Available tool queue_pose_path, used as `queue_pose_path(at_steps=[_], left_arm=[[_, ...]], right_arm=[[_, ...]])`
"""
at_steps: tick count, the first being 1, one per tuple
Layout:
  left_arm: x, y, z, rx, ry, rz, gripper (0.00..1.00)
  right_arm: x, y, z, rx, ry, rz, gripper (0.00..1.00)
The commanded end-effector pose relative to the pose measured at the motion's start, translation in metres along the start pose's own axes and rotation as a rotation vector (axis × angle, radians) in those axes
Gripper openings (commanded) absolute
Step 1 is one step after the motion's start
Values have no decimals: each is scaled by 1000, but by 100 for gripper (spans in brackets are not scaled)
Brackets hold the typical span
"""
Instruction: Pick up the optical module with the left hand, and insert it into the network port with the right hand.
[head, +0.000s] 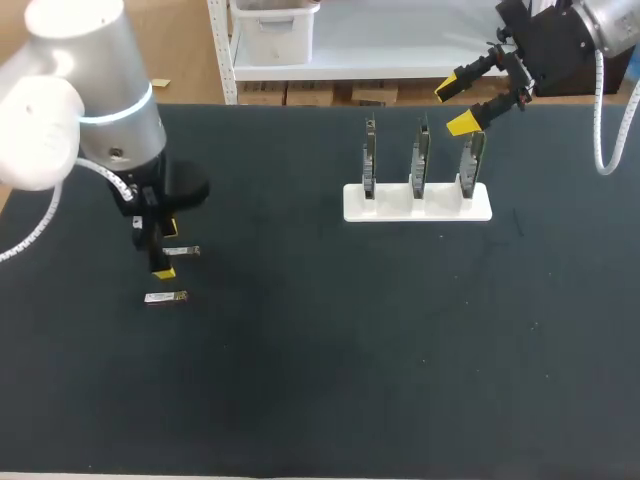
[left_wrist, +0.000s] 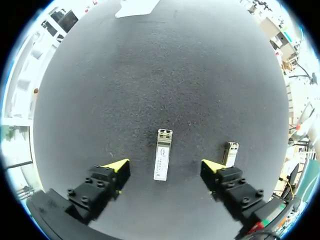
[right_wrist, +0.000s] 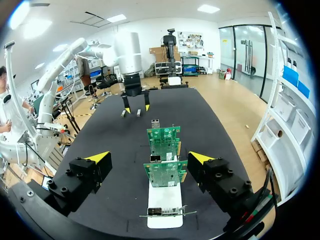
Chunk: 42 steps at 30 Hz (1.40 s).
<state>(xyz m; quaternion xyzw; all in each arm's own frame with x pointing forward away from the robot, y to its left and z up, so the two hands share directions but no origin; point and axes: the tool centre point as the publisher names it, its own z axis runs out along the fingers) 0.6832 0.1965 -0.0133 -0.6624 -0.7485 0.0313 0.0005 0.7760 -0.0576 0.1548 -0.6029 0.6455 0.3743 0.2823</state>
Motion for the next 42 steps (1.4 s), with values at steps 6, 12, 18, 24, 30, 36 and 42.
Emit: queue_pose_path(at_steps=[6, 12, 18, 24, 30, 36, 42], left_arm=[[0, 7, 1, 17, -4, 8, 0], [-1, 6, 2, 21, -5, 9, 0], [-3, 3, 3, 30, -7, 7, 0], [-15, 17, -29, -61, -168, -70, 0], [-43, 54, -97, -189, -578, -184, 0], [-88, 102, -162, -285, -941, -180, 0], [-152, 140, -205, -264, -1151, -68, 0]], right_arm=[[0, 2, 0, 5, 0, -1, 100], [0, 2, 0, 5, 0, -1, 100], [0, 2, 0, 5, 0, -1, 100], [0, 2, 0, 5, 0, -1, 100], [0, 2, 0, 5, 0, -1, 100], [0, 2, 0, 5, 0, -1, 100], [0, 2, 0, 5, 0, -1, 100]])
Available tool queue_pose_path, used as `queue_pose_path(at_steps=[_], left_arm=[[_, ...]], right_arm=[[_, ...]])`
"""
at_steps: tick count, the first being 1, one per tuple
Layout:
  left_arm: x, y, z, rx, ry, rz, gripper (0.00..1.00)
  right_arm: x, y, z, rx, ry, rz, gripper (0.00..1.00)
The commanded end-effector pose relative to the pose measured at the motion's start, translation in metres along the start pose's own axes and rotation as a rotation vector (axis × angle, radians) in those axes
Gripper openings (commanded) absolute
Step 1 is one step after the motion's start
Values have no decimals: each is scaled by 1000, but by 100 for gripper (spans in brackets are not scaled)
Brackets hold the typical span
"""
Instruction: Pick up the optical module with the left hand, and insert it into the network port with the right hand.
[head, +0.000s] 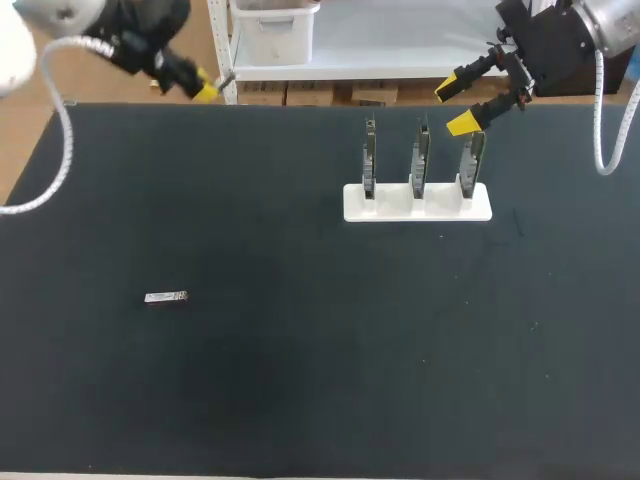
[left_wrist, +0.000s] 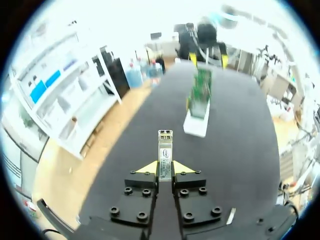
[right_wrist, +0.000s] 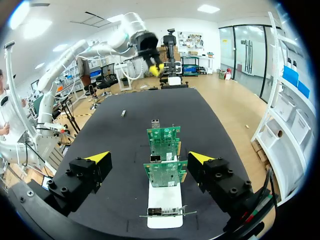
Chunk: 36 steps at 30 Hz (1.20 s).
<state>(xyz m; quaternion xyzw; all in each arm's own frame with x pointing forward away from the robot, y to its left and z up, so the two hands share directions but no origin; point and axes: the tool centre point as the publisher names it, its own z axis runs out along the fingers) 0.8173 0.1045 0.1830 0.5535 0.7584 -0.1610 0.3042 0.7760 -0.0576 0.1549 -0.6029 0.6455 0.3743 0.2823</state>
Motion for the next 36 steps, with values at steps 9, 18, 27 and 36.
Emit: queue_pose_path(at_steps=[9, 18, 27, 36], left_arm=[[-132, 11, 64, 192, -687, 131, 0], [-185, -27, 105, 342, -769, 178, 0], [-199, -46, 125, 415, -793, 169, 0], [-207, -62, 134, 426, -824, 145, 0]], right_arm=[[0, 2, 0, 5, 0, -1, 100], [0, 2, 0, 5, 0, -1, 100], [0, 2, 0, 5, 0, -1, 100], [0, 2, 0, 5, 0, -1, 100]])
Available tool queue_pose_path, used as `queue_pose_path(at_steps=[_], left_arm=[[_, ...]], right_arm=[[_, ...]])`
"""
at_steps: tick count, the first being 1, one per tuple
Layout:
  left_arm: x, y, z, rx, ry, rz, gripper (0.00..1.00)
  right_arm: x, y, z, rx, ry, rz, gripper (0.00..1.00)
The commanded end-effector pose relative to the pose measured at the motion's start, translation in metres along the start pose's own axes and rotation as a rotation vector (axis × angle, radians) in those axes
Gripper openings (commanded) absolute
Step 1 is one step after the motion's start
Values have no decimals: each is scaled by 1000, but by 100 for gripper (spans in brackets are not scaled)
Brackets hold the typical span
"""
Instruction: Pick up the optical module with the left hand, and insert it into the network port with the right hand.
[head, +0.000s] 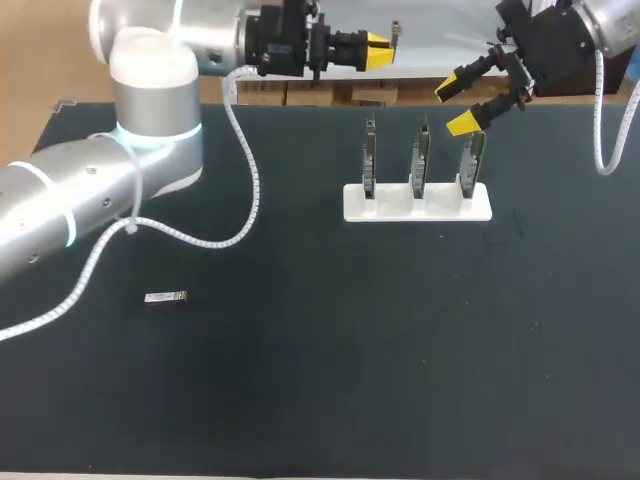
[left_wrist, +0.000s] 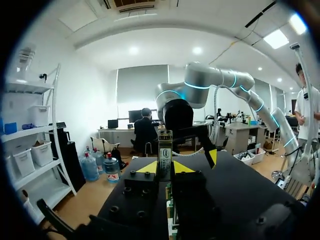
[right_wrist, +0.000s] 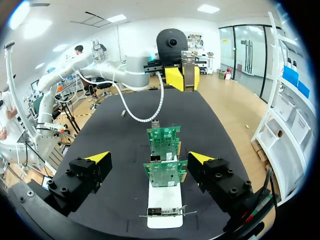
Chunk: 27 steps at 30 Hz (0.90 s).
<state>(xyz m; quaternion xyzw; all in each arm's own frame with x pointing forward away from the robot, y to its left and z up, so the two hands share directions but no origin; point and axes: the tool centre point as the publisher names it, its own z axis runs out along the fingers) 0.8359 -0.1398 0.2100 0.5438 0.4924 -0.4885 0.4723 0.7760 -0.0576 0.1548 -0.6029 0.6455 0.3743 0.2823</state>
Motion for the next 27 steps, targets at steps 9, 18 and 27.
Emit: queue_pose_path(at_steps=[9, 18, 27], left_arm=[[9, -11, 18, -5, -28, -22, 0], [20, -24, 25, -31, -41, -57, 0], [25, -41, 35, -19, -39, -70, 0]], right_arm=[[0, 2, 0, 5, 0, -1, 100], [0, 2, 0, 5, 0, -1, 100], [0, 2, 0, 5, 0, -1, 100]])
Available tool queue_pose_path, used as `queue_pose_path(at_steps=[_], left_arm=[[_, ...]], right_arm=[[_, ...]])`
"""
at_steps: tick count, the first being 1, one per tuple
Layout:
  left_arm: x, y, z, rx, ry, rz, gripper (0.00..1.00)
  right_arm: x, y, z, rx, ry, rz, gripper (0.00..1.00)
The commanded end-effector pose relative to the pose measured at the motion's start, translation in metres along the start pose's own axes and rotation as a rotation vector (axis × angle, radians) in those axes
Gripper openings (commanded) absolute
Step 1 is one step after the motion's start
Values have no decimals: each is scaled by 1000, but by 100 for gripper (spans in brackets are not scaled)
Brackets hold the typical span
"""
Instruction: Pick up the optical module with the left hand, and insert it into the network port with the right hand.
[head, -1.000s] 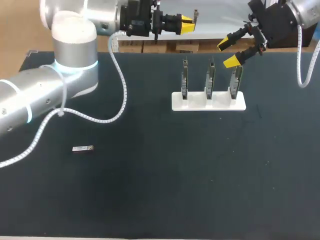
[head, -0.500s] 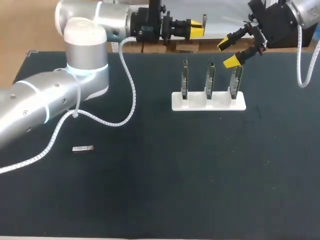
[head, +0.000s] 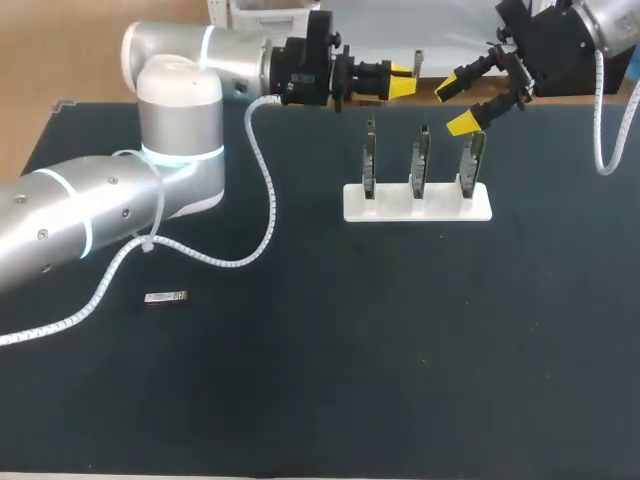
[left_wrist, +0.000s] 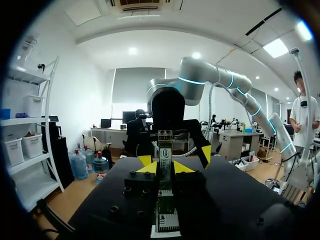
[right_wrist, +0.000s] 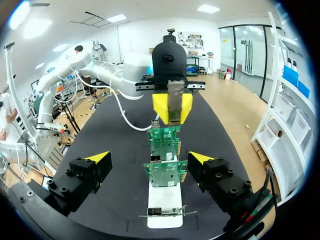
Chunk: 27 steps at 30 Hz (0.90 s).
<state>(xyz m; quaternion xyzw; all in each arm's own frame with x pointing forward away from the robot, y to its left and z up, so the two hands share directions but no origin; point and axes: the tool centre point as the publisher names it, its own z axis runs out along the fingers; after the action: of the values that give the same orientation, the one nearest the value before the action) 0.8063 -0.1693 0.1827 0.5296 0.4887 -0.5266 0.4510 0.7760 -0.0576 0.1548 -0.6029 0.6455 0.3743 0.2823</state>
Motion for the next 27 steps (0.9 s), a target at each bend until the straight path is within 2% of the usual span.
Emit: queue_pose_path(at_steps=[1, 6, 15, 27], left_arm=[[3, -14, 4, -69, -4, -6, 0], [9, -16, 9, -72, -18, -34, 0], [10, -18, 13, -80, -19, -22, 0], [11, -21, 22, -43, -14, -21, 0]], right_arm=[[0, 2, 0, 5, 0, -1, 100], [0, 2, 0, 5, 0, -1, 100], [0, 2, 0, 5, 0, -1, 100], [0, 2, 0, 5, 0, -1, 100]])
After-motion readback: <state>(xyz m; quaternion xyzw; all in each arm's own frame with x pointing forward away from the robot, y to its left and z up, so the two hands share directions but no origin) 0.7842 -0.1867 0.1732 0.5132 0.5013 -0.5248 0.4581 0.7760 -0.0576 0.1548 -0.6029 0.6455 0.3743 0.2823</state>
